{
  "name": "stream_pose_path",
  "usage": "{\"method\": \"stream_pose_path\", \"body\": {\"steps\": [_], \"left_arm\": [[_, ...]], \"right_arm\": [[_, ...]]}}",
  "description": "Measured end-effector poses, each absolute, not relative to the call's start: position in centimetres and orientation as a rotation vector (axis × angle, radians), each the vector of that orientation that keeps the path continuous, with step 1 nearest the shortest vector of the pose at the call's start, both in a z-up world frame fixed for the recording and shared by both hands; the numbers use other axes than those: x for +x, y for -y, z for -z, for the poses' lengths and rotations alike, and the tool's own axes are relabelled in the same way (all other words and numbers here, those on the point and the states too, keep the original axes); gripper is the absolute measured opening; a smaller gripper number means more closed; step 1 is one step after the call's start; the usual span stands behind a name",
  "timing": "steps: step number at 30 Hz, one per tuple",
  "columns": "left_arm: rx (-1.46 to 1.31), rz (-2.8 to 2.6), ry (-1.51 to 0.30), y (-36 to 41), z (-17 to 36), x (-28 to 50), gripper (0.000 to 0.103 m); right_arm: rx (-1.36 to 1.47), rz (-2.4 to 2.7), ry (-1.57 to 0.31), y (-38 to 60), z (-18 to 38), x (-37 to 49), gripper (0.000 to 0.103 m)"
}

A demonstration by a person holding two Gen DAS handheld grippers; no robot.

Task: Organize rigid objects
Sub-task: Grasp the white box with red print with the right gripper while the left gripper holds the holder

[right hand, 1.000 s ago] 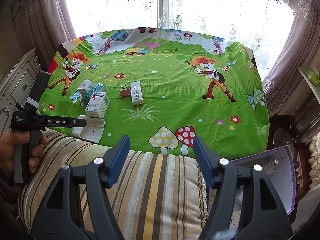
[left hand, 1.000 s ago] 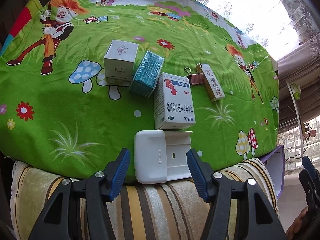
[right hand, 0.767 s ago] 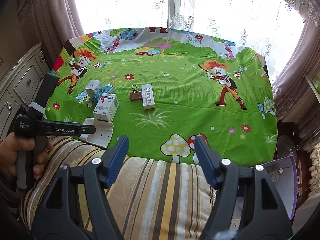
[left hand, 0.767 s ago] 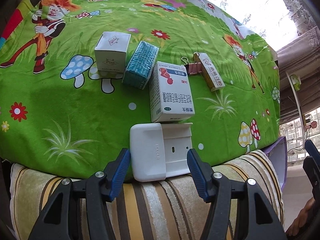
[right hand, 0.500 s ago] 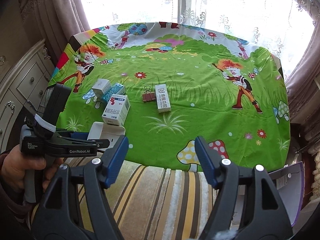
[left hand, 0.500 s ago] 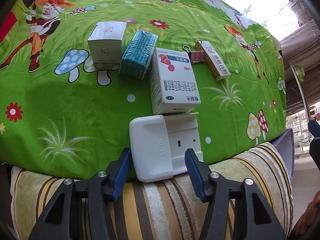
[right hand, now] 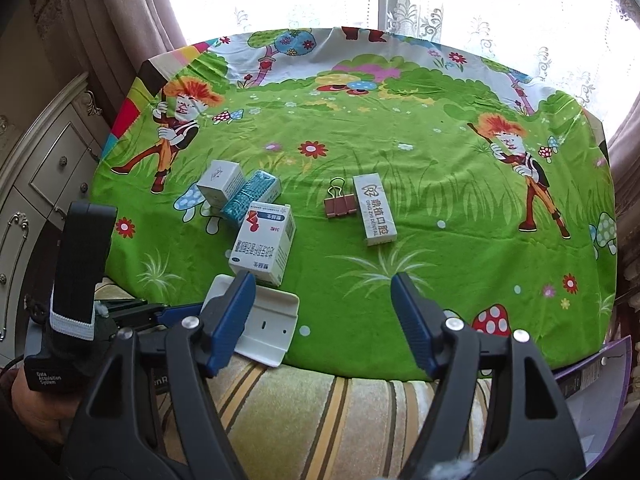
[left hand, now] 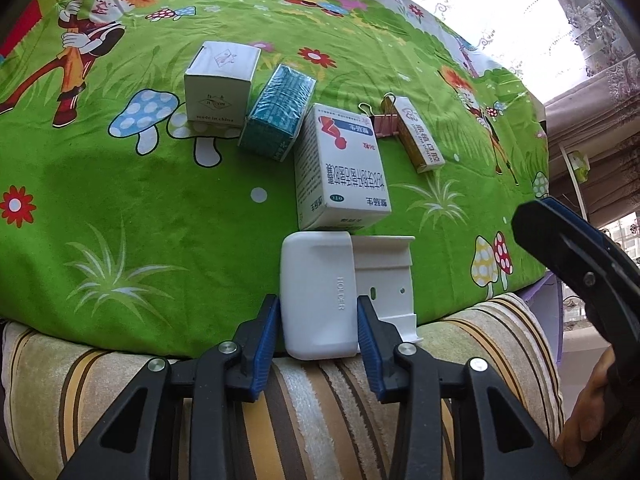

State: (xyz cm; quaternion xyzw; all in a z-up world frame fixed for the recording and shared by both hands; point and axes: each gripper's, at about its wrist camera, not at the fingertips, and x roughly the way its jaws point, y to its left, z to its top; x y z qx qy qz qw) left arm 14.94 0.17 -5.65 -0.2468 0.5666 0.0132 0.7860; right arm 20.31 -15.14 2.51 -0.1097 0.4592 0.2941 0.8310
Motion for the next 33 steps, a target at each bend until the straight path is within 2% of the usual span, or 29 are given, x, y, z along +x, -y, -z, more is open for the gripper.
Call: {"method": "stream_pose_path", "body": {"steps": [24, 26, 29, 30, 31, 33], "left_arm": [[-0.586, -0.029, -1.167, -1.3, 4.8, 13.4, 0.039], [-0.587, -0.030, -1.167, -1.3, 4.8, 13.4, 0.039], [-0.586, -0.033, -1.164, -1.3, 4.8, 13.3, 0.039], [-0.586, -0.035, -1.162, -1.3, 4.8, 13.3, 0.039], [-0.585, -0.036, -1.161, -1.3, 4.8, 13.3, 0.039], [-0.586, -0.039, -1.160, -1.3, 4.7, 13.3, 0.039]], "right_arm": [[-0.282, -0.645, -1.130, 6.6, 3.5, 23.6, 0.073], [-0.292, -0.641, -1.134, 6.4, 3.8, 23.8, 0.069], [-0.283, -0.646, -1.165, 6.4, 4.6, 24.0, 0.057], [-0.284, -0.649, -1.171, 6.5, 4.7, 24.0, 0.049], [-0.291, -0.647, -1.170, 6.5, 4.8, 24.0, 0.046], [-0.292, -0.650, -1.155, 6.7, 4.5, 23.9, 0.044]]}}
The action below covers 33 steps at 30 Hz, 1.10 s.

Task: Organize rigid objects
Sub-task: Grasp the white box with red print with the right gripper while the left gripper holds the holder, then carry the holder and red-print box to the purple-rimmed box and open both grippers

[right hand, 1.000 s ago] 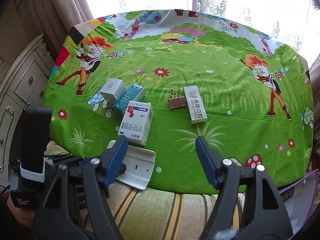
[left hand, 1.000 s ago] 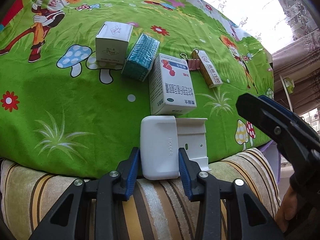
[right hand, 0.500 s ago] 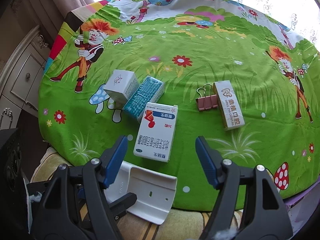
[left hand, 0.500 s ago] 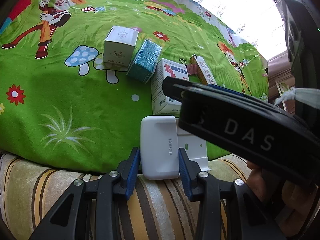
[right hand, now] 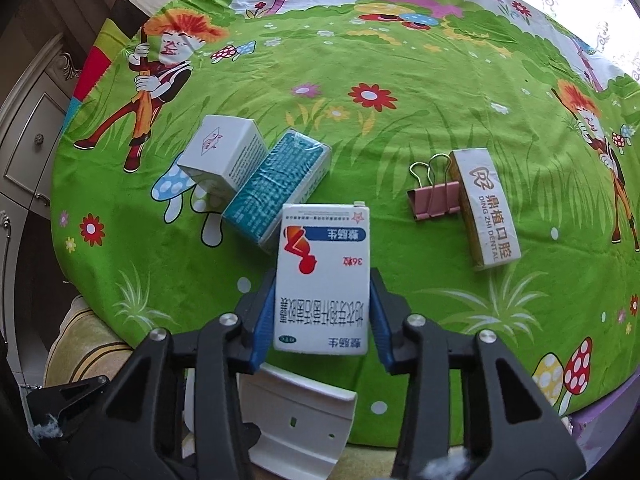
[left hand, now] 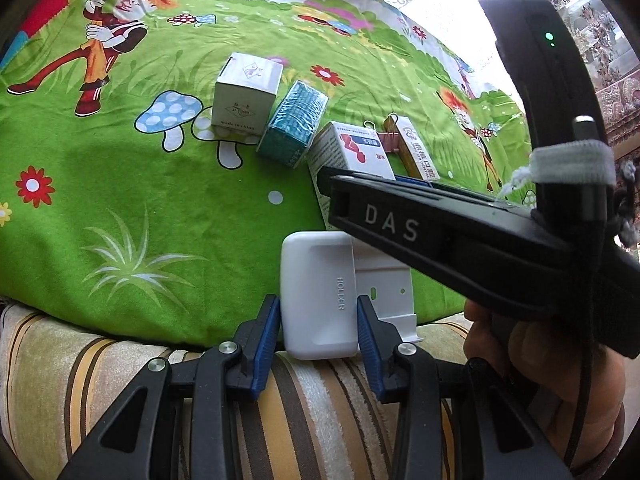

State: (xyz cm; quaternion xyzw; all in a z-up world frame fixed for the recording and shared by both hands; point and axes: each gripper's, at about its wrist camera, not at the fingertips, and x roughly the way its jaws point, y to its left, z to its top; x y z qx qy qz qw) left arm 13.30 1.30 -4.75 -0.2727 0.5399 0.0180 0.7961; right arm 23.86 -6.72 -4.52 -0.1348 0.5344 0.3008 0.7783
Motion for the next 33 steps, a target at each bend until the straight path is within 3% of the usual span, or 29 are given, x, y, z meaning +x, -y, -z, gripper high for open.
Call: {"method": "stream_pose_path", "body": {"steps": [33], "left_arm": [[-0.425, -0.077, -1.008, 4.4, -0.8, 13.1, 0.038]], "right_arm": [[0.031, -0.580, -0.927, 23.3, -2.2, 19.7, 0.044]]}}
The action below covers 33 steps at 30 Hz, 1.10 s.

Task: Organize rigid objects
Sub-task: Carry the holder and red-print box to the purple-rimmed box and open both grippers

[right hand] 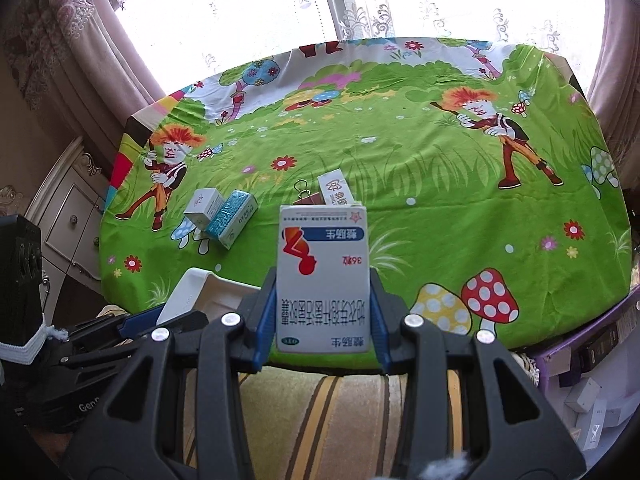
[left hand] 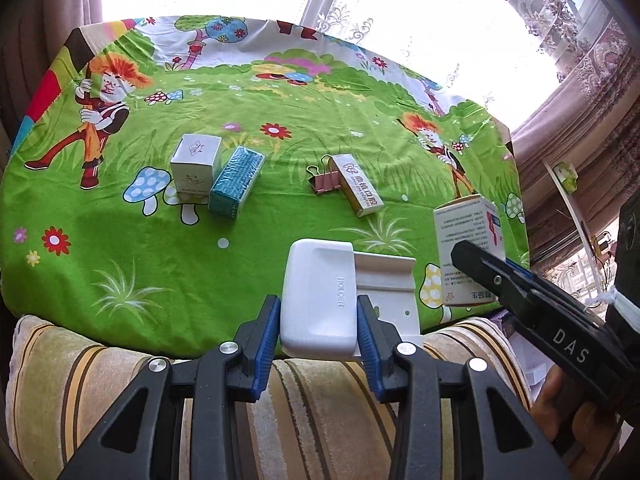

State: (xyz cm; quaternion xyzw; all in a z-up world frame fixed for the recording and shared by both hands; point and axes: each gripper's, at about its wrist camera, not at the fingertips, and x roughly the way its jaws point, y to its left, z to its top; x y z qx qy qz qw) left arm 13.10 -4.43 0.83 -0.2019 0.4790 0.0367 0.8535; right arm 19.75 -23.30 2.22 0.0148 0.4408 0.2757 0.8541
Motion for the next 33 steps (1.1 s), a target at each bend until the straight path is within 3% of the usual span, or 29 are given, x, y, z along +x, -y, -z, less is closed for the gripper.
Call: {"method": "stream_pose_path", "body": {"steps": [33], "left_arm": [[-0.394, 0.343, -1.034, 21.2, -3.6, 13.6, 0.039]], "right_arm": [[0.116, -0.216, -0.865, 45.0, -4.3, 12.5, 0.044]]}}
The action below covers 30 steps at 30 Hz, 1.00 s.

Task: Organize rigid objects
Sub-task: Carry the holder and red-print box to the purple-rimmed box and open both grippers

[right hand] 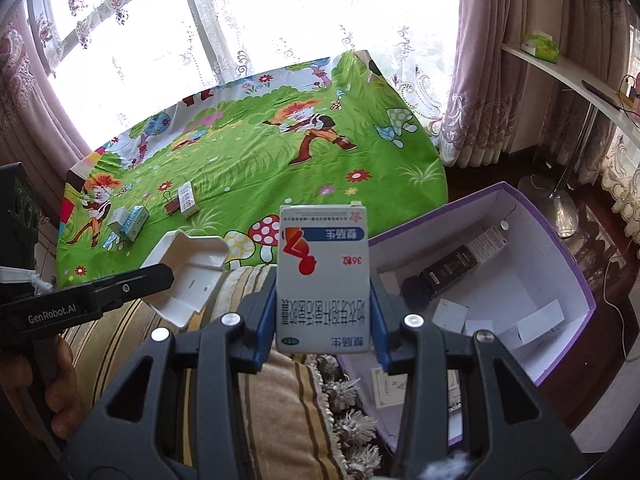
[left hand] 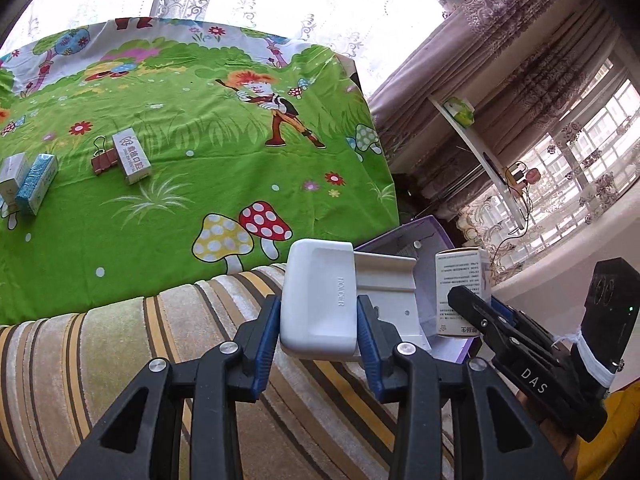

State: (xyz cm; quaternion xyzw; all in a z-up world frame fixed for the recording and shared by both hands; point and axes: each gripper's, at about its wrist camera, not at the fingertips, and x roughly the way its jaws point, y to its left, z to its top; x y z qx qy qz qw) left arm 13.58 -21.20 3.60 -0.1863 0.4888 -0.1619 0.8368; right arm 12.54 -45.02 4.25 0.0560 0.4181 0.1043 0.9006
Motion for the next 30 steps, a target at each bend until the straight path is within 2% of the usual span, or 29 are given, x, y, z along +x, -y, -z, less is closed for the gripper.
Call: {"method": "stream_pose_path", "body": {"steps": [13, 16, 18, 21, 25, 30], "left_arm": [[-0.309, 0.449, -1.086, 28.0, -2.9, 15.0, 0.039], [-0.298, 0.478, -1.088, 29.0, -2.9, 15.1, 0.041], [-0.292, 0.502, -1.085, 29.6, -3.0, 15.1, 0.047], [-0.289, 0.519, -1.072, 29.5, -3.3, 14.9, 0.058], [-0.307, 0.506, -1.054, 28.6, -3.6, 14.8, 0.059], [-0.311, 0.479, -1.006, 27.2, -4.2, 14.4, 0.059]], "right_arm": [[0.095, -0.030, -0.847, 50.8, -4.4, 11.8, 0.044], [0.091, -0.014, -0.846, 51.1, -4.4, 11.7, 0.044], [0.088, -0.004, -0.847, 51.2, -4.3, 11.7, 0.045], [0.084, 0.005, -0.853, 51.3, -4.3, 11.9, 0.049], [0.100, -0.003, -0.841, 51.1, -4.6, 11.7, 0.067], [0.082, -0.026, -0.838, 50.1, -4.9, 11.7, 0.069]]}}
